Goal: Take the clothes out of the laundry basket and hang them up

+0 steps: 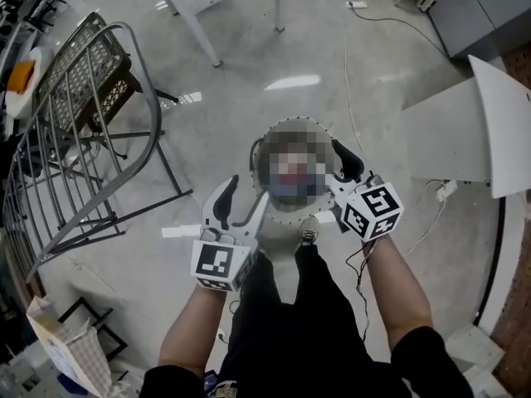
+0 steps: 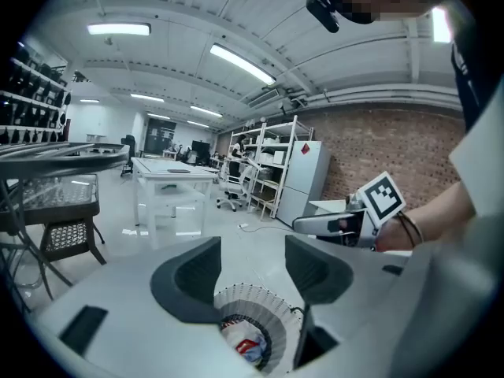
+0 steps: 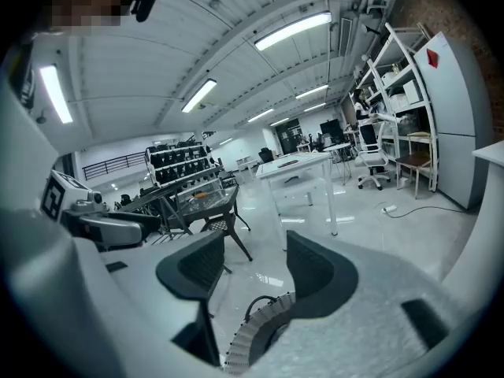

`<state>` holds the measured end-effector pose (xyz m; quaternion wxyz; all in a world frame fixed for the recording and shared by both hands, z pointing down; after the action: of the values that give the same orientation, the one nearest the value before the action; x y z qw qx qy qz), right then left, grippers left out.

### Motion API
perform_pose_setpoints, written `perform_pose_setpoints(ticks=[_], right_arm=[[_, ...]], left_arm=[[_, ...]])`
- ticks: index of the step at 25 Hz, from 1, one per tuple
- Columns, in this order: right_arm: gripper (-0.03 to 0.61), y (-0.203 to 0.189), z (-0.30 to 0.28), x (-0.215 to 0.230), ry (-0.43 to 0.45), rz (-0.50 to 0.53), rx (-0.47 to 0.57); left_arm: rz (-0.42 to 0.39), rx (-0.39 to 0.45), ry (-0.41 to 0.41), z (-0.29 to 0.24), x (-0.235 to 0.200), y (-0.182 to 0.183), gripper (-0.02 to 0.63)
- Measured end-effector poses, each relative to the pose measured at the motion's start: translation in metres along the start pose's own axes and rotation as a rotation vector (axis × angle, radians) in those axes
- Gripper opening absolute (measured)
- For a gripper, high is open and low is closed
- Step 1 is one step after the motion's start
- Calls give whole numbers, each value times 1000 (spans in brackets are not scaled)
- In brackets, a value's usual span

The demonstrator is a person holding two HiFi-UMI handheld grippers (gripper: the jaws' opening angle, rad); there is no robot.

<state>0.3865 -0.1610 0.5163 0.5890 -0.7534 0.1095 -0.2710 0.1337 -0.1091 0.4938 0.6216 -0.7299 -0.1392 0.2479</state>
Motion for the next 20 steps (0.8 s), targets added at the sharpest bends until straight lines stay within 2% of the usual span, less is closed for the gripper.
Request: perform_pose_setpoints(ticks=[5,9,12,20], right_arm=[[250,-40,-22,23,12,-29,-22],[253,-83,-42,37,11,-46,-63],[255,-120,-54,43,2,-61,-92],[271,-231,-76,58,-37,-118,-189]], left_arm=[[-11,-5,19,-15,-3,-28,233],[-26,-53,15,-25,-10,-56,233],[-44,-72,3,-29,-18,-81,233],[-31,-110,-19,-41,-39,-148,233]])
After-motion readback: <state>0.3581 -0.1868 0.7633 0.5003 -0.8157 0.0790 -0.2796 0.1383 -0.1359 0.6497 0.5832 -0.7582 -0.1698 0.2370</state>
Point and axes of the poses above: the fingertips, and each gripper's own axes: z backward along the fingers, x to its right, y out of its top, the point moved 10 cm from there along z, backward along the fingers, and after that the axes turned 14 degrees about x, right-handed, at the moved point
